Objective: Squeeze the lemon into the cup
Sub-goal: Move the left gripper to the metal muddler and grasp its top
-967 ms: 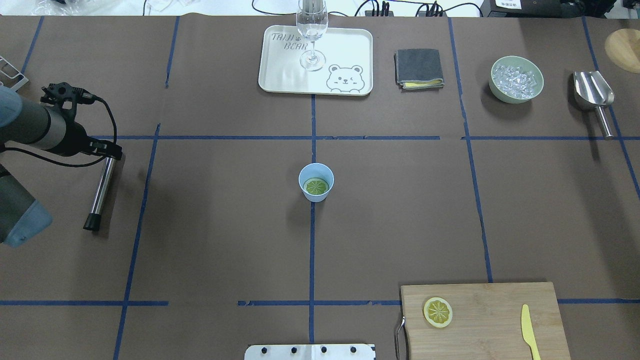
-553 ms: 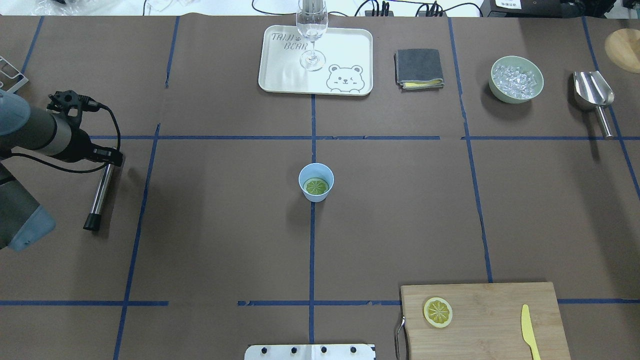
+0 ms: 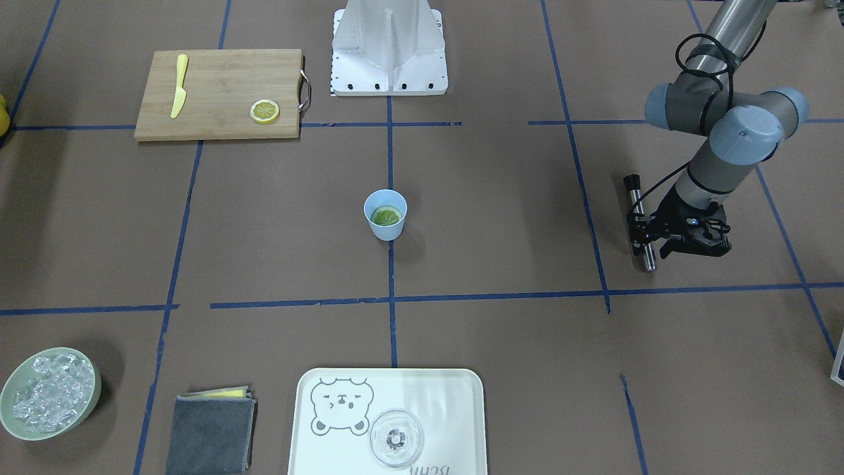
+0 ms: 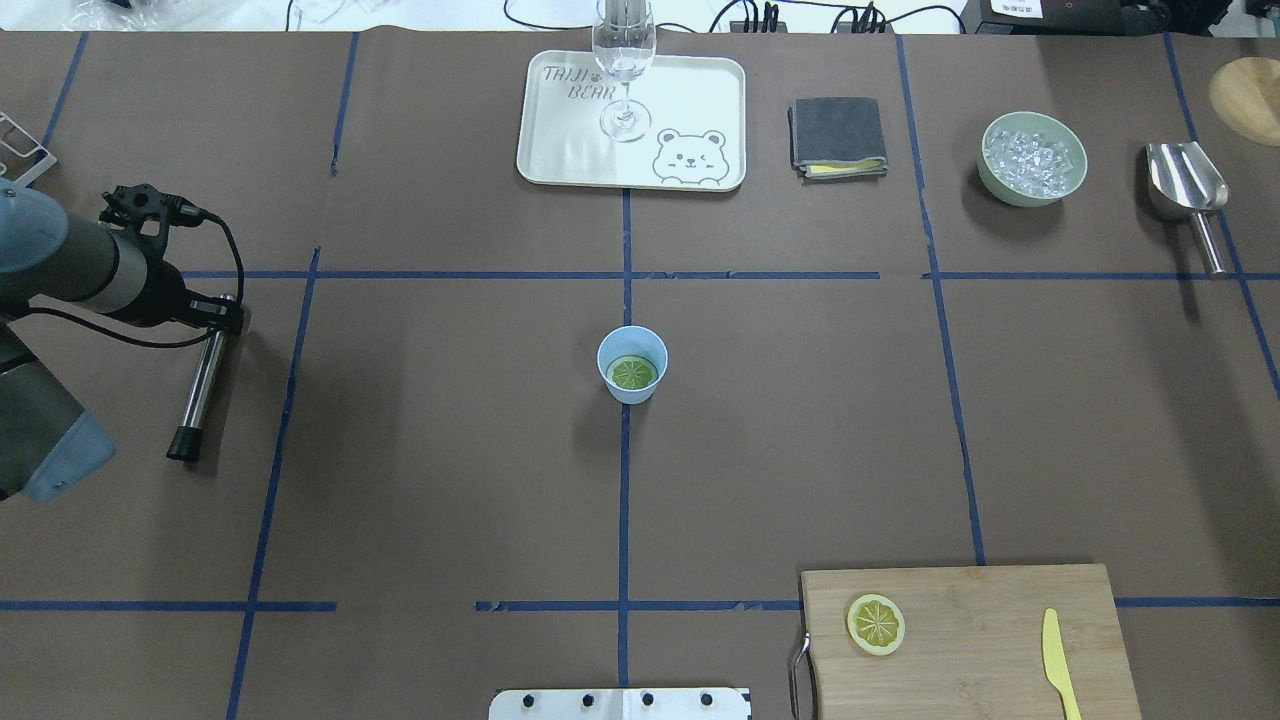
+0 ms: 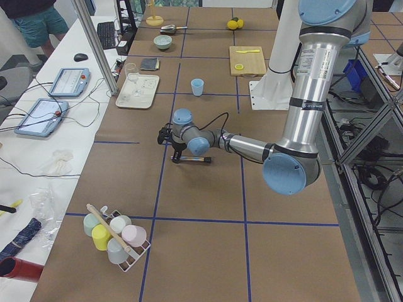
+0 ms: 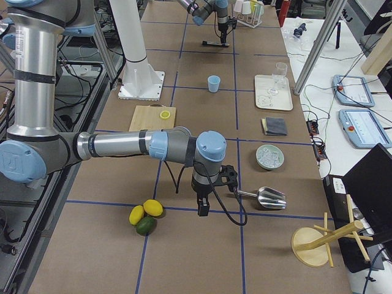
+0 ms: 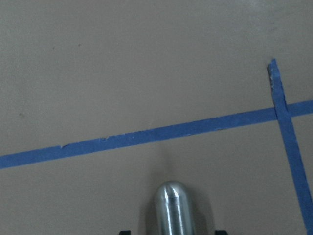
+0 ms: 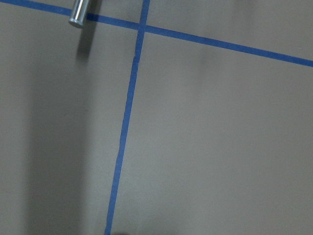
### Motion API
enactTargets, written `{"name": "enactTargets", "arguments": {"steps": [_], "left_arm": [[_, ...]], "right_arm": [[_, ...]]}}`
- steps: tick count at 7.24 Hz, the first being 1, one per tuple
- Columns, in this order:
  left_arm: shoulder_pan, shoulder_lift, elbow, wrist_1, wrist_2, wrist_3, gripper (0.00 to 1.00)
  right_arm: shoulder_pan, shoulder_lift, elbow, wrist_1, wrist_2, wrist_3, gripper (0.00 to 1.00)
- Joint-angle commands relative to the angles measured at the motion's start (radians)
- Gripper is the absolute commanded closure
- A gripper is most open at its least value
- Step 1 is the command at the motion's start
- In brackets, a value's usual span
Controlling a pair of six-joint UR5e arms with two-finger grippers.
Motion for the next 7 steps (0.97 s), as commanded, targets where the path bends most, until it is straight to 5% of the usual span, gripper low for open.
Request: {"name": "enactTargets", "arguments": {"steps": [1,2,7], "left_arm": [[0.004,-0.001,-0.001,0.000,-0.001,0.000,0.86],[0.007,0.000,-0.011,0.003,-0.001,-0.002,1.00],[-0.005,-0.045,-0.219,-0.052,-0.002,0.262,1.00]], "right_arm": [[0.000,0.001,0.000,0.000,0.000,0.001,0.00],[0.000,0.001,0.000,0.000,0.000,0.001,0.00],[0.002,0.004,0.000,0.000,0.000,0.007,0.00]]}}
